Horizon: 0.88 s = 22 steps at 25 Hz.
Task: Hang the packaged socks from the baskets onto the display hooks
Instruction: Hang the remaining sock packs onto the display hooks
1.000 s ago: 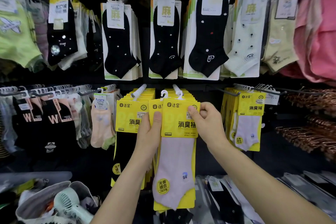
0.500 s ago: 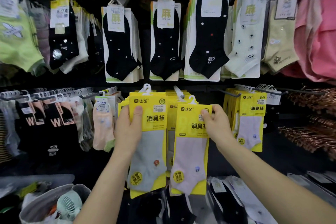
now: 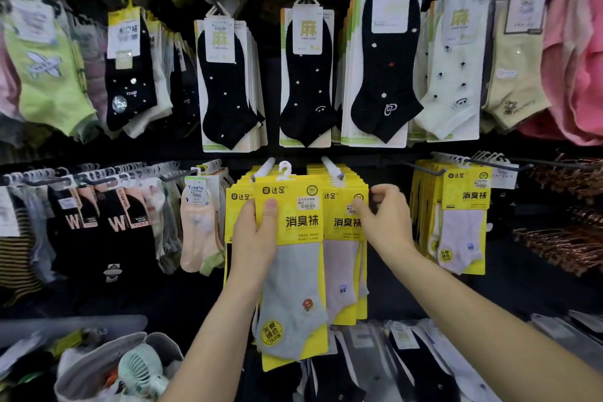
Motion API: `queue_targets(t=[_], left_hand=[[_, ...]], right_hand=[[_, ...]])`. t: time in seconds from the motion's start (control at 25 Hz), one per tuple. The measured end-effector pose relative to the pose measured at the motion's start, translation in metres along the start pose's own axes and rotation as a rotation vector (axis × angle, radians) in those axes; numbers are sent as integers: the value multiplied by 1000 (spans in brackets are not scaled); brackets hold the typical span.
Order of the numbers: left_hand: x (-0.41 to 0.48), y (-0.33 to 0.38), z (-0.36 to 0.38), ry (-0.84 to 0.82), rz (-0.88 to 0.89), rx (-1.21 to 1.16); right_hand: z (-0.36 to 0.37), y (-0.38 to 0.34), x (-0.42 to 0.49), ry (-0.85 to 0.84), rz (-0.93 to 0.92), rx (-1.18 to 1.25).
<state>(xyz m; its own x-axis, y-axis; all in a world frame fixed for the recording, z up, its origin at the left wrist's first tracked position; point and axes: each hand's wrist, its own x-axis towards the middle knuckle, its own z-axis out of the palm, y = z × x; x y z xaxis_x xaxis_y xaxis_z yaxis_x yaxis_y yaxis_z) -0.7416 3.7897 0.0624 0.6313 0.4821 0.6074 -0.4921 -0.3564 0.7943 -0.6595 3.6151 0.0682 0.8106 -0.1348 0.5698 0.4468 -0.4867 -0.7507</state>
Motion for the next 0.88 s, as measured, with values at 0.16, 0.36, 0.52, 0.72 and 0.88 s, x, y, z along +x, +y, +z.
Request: queue_targets(t=[0.16,0.36,0.52,0.72,0.88], left_hand=[[-8,9,13,-44,36,-66],[-23,18,29,-109,82,-95],[-22,17,28,-121,-10,-158],[-22,16,26,-62,-15,-118],[-22,17,27,-121,-70,-110]], right_hand=[[-11,-15,-17,-71,-89,246],[-19,-27,-21,-156,-46,284],[-29,-29,-19,-149,-28,325],[-35,-29,-18,-157,10,361],[-36,-28,-20,-114,26,328]])
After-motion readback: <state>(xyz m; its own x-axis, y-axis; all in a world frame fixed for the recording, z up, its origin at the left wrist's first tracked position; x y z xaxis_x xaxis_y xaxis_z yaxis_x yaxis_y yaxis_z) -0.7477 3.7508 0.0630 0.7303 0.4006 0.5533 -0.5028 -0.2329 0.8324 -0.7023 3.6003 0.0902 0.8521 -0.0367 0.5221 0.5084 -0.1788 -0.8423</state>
